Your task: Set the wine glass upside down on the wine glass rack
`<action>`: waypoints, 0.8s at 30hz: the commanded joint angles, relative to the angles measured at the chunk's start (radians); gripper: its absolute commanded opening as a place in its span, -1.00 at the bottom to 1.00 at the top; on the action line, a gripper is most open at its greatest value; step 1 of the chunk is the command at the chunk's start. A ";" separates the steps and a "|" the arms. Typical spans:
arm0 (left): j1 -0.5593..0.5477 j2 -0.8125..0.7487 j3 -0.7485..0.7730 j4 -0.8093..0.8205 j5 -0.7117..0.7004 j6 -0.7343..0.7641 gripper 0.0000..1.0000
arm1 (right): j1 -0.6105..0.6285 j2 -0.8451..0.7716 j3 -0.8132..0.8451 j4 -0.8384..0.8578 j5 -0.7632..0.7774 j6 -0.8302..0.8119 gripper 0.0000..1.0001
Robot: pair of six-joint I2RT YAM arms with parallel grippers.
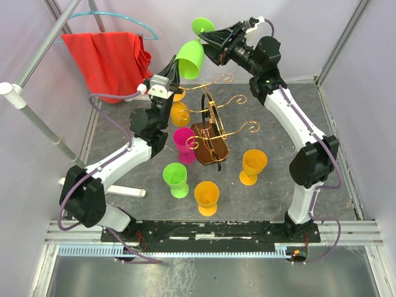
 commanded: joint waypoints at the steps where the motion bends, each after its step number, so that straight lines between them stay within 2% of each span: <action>1: -0.014 -0.004 0.031 0.067 -0.014 -0.014 -0.95 | 0.014 -0.003 0.047 0.052 -0.024 -0.024 0.23; 7: -0.018 -0.016 0.023 0.074 0.000 -0.017 -0.95 | 0.014 0.014 0.051 0.048 -0.022 -0.033 0.18; 24: -0.025 -0.061 -0.024 0.076 0.028 -0.062 -0.95 | 0.013 0.037 0.044 0.105 -0.018 -0.007 -0.24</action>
